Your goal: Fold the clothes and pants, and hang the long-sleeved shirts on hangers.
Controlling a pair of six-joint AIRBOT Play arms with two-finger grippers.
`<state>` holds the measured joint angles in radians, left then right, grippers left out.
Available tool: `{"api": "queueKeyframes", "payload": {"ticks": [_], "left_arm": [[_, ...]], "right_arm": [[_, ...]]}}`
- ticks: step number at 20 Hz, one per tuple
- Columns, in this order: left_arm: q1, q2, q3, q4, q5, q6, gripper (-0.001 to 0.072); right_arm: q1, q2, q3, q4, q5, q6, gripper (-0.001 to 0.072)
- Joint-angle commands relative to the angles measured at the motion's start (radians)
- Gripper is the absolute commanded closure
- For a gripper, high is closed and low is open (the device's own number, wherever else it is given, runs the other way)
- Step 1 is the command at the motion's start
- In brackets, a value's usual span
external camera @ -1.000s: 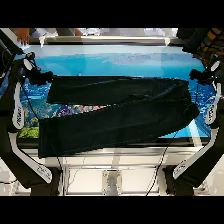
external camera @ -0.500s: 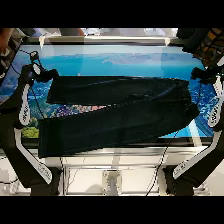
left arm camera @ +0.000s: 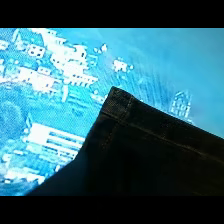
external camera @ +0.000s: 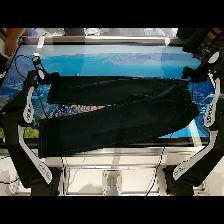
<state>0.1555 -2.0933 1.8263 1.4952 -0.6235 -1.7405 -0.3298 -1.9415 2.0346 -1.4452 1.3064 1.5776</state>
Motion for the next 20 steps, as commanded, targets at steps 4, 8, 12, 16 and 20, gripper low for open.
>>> {"api": "queueKeyframes", "payload": {"ticks": [4,8,12,16,20], "left_arm": [[0.014,-0.019,0.042,-0.001,0.039,-0.106,0.0679],[0.072,-0.019,0.163,0.000,0.040,-0.194,0.0680],[0.109,-0.009,0.212,-0.001,0.035,-0.190,0.0625],[0.114,0.010,0.212,0.000,-0.037,-0.188,0.0296],[0.134,0.126,0.212,0.076,-0.233,-0.070,0.0296]], "right_arm": [[0.014,0.000,0.001,0.008,0.021,0.003,0.0227],[0.014,0.000,0.001,0.008,0.022,0.024,0.0227],[0.015,0.000,0.001,0.009,0.021,0.037,0.0227],[0.014,0.000,0.001,0.006,0.053,0.029,0.0227],[0.013,0.022,-0.003,-0.068,0.110,-0.101,0.0328]]}}
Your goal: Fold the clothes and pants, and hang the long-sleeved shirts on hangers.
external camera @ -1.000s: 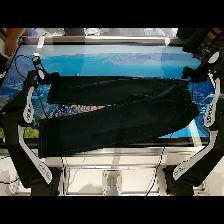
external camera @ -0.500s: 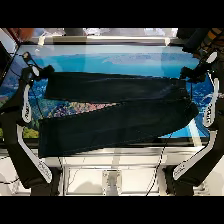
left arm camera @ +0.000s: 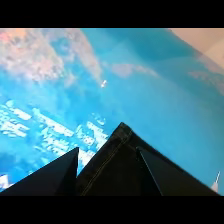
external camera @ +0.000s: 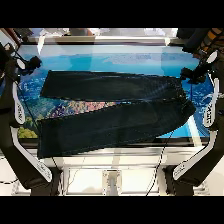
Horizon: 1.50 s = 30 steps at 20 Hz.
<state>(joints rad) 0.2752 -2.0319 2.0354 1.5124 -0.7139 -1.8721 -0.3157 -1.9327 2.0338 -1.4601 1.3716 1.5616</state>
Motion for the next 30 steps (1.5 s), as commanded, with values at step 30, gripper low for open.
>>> {"api": "queueKeyframes", "payload": {"ticks": [30], "left_arm": [[0.287,0.821,-1.273,-0.060,-0.223,0.692,0.0372]], "right_arm": [[-0.008,1.010,-1.095,0.047,0.006,-0.136,0.0686]]}}
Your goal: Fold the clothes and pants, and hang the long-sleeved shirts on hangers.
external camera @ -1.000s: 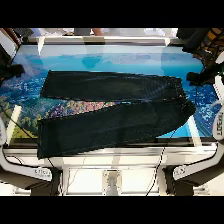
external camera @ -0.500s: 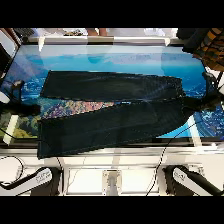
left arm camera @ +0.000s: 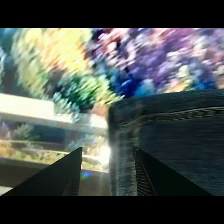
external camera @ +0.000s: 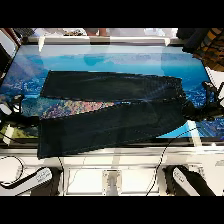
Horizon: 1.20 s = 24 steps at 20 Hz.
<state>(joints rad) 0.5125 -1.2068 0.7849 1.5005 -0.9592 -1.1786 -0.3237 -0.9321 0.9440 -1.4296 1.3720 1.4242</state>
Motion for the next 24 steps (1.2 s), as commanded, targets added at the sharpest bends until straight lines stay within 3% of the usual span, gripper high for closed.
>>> {"api": "queueKeyframes", "payload": {"ticks": [1,8,9,10,16,19,20,21,22,23,24], "left_arm": [[0.051,-0.011,-0.022,-0.086,0.025,0.028,0.0372],[0.046,-0.092,-0.022,-0.313,0.068,0.125,0.0384],[0.046,-0.099,-0.022,-0.317,0.090,0.125,0.0606],[0.046,-0.102,-0.021,-0.317,0.118,0.125,0.0678],[0.047,-0.104,0.086,-0.316,0.363,0.017,0.0680],[0.047,-0.122,0.197,-0.316,0.353,0.007,0.0678],[0.047,-0.123,0.220,-0.316,0.342,0.007,0.0663],[0.047,-0.122,0.241,-0.316,0.320,0.007,0.0509],[0.048,-0.121,0.257,-0.311,0.292,0.007,0.0352],[0.054,-0.120,0.273,-0.293,0.248,0.007,0.0321],[0.066,-0.120,0.286,-0.274,0.195,0.007,0.0320]], "right_arm": [[0.000,0.010,-0.005,0.019,0.003,0.002,0.0686],[0.000,0.009,-0.005,0.019,-0.005,0.002,0.0686],[0.000,0.009,-0.005,0.019,-0.005,0.003,0.0686],[0.000,0.009,-0.005,0.019,-0.005,0.003,0.0686],[0.000,0.009,-0.005,0.019,-0.027,0.006,0.0686],[0.000,0.008,-0.005,0.012,-0.074,0.034,0.0686],[0.000,0.008,-0.005,0.008,-0.092,0.035,0.0684],[0.000,0.008,-0.005,-0.006,-0.108,0.035,0.0634],[0.000,0.006,-0.006,-0.036,-0.122,0.040,0.0495],[0.000,0.006,-0.008,-0.077,-0.141,0.048,0.0385],[0.000,0.006,-0.010,-0.113,-0.160,0.048,0.0367]]}}
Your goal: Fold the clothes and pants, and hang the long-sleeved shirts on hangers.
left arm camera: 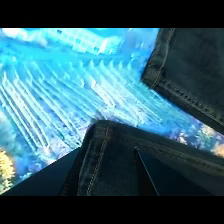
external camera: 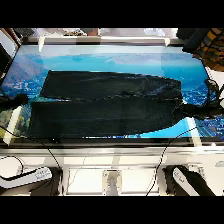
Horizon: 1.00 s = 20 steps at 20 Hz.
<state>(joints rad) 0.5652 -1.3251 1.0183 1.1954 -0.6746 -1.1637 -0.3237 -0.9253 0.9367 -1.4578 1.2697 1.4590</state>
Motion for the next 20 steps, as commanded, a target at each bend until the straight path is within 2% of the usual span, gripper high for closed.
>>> {"api": "queueKeyframes", "payload": {"ticks": [1,5,6,7,9,12,16,19,20], "left_arm": [[0.029,0.000,0.058,0.050,-0.136,-0.008,0.0321],[0.158,0.017,0.056,0.056,-0.348,0.007,0.0319],[0.208,0.024,0.050,0.055,-0.409,0.019,0.0320],[0.263,0.038,0.032,0.048,-0.449,0.020,0.0319],[0.374,0.092,-0.027,0.023,-0.472,0.032,0.0319],[0.505,0.190,-0.130,-0.045,-0.463,0.034,0.0320],[0.527,0.253,-0.238,-0.045,-0.426,0.058,0.0320],[0.528,0.265,-0.280,-0.039,-0.423,0.077,0.0320],[0.528,0.264,-0.281,-0.038,-0.430,0.080,0.0320]], "right_arm": [[-0.001,-0.002,-0.008,-0.108,-0.081,0.007,0.0368],[-0.084,-0.078,-0.028,-0.118,-0.121,-0.092,0.0348],[-0.134,-0.112,-0.029,-0.110,-0.123,-0.091,0.0228],[-0.183,-0.144,-0.029,-0.080,-0.123,-0.091,0.0173],[-0.288,-0.211,-0.029,0.063,-0.129,-0.105,0.0142],[-0.383,-0.294,-0.035,0.290,-0.130,-0.198,0.0138],[-0.487,-0.320,-0.142,0.491,-0.200,-0.356,0.0139],[-0.548,-0.322,-0.213,0.550,-0.289,-0.407,0.0141],[-0.556,-0.328,-0.221,0.584,-0.301,-0.441,0.0162]]}}
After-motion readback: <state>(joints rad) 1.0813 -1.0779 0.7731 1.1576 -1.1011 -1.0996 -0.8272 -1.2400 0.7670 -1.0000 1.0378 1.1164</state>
